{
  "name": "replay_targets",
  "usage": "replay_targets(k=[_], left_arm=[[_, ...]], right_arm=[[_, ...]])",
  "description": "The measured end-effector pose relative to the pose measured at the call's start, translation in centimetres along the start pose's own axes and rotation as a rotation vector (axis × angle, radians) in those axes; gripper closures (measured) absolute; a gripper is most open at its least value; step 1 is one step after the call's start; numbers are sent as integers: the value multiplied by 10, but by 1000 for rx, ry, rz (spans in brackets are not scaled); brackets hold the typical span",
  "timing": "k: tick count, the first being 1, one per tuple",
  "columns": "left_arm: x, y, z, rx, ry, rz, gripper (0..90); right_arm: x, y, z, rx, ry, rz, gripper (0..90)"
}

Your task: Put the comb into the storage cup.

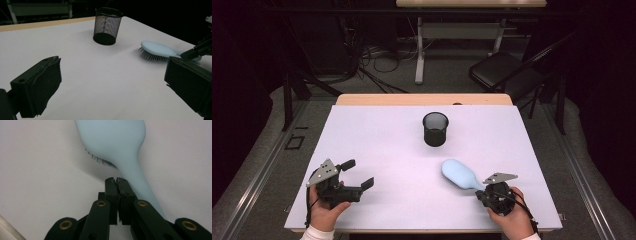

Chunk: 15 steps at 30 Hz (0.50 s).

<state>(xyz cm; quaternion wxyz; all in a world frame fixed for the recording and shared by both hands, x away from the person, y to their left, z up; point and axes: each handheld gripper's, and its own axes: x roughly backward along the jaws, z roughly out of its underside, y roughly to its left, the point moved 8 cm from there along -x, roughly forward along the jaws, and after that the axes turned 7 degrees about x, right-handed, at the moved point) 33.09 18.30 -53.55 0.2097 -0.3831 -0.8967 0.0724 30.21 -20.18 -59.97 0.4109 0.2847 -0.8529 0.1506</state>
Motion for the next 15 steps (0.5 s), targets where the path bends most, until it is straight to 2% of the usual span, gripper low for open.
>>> replay_targets(k=[6,12,15], left_arm=[[0,0,0,-1,2,1,11],[-1,0,1,-3,6,1,11],[-2,0,1,-2,3,2,11]], right_arm=[[1,1,-1,-14,-10,-20,828],[4,7,-6,-47,-59,-72,727],[4,10,-8,-41,-79,-87,669]])
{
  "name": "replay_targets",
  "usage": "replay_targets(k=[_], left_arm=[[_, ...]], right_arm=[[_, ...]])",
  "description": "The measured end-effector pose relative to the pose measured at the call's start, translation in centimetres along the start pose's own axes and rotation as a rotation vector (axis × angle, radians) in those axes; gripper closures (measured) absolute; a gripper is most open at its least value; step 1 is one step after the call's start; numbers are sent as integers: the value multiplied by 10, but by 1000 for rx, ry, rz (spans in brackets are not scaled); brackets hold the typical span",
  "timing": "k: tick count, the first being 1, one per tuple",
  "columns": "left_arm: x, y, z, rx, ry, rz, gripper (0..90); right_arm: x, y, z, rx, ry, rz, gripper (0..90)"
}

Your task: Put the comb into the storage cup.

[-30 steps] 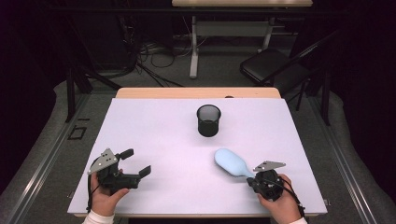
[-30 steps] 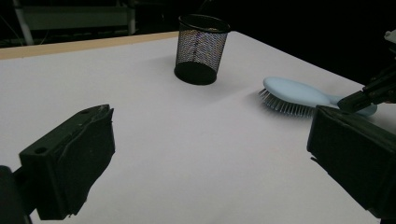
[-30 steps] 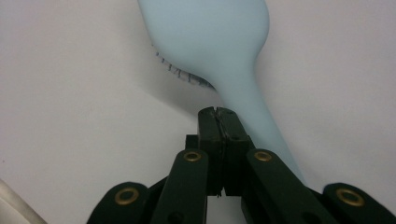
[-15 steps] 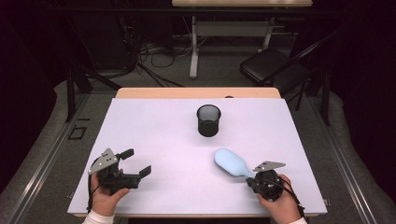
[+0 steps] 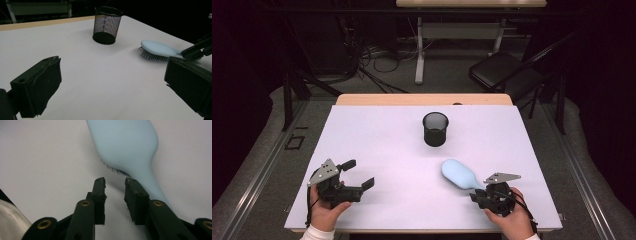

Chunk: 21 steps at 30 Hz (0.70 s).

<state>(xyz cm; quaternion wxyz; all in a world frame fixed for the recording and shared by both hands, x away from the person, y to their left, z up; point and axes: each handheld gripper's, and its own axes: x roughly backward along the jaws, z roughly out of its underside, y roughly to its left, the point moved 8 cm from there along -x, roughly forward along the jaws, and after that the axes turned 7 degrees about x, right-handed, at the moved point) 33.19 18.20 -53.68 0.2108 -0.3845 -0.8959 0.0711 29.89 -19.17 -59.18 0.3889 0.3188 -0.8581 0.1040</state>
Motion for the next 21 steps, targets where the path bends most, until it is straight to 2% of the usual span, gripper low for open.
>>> replay_targets(k=[10,14,18,21], left_arm=[[0,0,0,0,3,1,10],[0,0,0,4,2,0,10],[0,0,0,1,-2,4,10],[0,0,0,1,0,1,11]], right_arm=[[2,5,-8,26,-76,-20,510],[4,6,-12,16,-111,-29,454],[7,4,-16,12,-143,-10,405],[10,4,-19,16,-171,-24,377]])
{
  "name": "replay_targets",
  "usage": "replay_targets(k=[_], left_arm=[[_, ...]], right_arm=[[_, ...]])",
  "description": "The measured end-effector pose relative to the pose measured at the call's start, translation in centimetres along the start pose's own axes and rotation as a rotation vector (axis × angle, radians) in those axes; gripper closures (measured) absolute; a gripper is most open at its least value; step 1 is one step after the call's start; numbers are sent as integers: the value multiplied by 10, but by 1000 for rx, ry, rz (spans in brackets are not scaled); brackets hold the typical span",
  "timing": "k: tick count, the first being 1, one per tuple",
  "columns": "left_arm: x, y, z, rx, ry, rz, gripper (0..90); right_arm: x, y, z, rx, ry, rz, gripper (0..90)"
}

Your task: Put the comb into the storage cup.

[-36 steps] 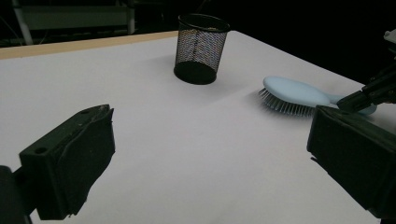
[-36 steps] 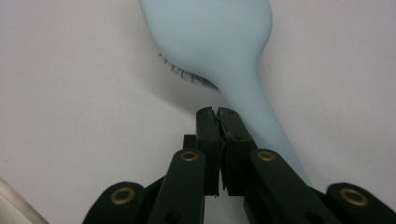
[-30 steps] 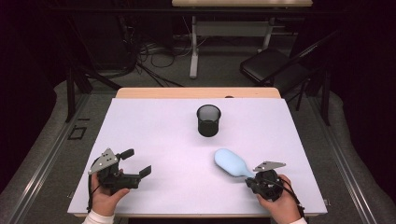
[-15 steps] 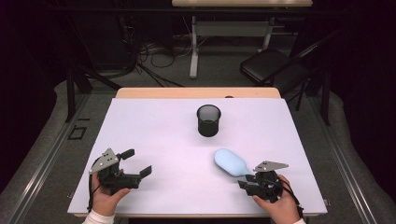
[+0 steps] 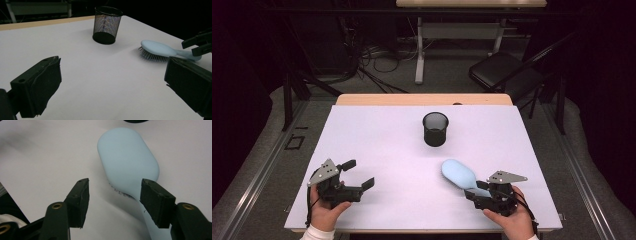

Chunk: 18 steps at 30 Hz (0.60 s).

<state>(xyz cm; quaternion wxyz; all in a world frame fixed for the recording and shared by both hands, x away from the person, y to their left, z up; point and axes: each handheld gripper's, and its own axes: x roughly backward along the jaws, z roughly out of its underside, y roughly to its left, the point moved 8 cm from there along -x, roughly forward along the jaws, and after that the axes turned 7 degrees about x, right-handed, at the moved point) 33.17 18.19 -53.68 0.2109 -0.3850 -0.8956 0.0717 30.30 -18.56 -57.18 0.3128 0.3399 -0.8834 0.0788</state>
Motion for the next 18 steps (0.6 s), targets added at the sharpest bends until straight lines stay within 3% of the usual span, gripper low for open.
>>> replay_targets(k=[3,6,10,16,18], left_arm=[[0,0,0,-2,0,0,11],[0,0,0,-1,0,-1,11],[0,0,0,-2,1,0,11],[0,0,0,-2,1,0,11],[0,0,0,-2,0,1,11]], right_arm=[[2,-4,-2,18,-23,31,360],[5,-6,-3,-4,-32,41,337],[7,-11,-5,-6,-43,57,222],[9,-18,-3,-14,-20,91,130],[9,-19,-2,-16,-16,96,55]])
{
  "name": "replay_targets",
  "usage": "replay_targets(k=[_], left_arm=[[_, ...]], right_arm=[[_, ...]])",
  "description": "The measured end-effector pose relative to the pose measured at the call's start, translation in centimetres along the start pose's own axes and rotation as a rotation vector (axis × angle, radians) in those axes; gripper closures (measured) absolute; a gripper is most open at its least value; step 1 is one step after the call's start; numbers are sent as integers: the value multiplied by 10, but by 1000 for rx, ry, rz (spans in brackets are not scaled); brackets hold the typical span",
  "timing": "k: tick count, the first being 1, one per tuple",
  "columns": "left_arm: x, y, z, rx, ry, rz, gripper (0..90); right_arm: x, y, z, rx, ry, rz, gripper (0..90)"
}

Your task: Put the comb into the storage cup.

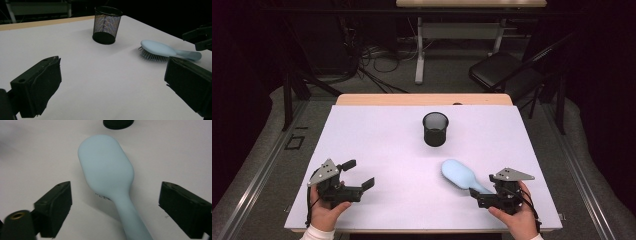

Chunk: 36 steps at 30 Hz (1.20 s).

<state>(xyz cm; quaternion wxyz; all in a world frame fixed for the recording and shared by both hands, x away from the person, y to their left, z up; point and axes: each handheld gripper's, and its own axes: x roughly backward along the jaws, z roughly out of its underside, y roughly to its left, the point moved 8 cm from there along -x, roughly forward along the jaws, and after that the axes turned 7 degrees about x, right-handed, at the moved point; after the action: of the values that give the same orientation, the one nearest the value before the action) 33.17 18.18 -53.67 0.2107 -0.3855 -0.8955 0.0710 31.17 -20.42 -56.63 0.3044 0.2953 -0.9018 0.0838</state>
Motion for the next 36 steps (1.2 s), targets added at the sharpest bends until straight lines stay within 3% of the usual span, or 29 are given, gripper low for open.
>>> replay_targets(k=[2,12,36], left_arm=[[0,0,0,0,1,0,10],[0,0,0,0,0,1,11],[0,-1,0,-3,-2,1,11]], right_arm=[[0,0,0,4,2,-21,0],[4,-4,0,-6,2,-10,0],[7,-5,1,63,26,12,0]])
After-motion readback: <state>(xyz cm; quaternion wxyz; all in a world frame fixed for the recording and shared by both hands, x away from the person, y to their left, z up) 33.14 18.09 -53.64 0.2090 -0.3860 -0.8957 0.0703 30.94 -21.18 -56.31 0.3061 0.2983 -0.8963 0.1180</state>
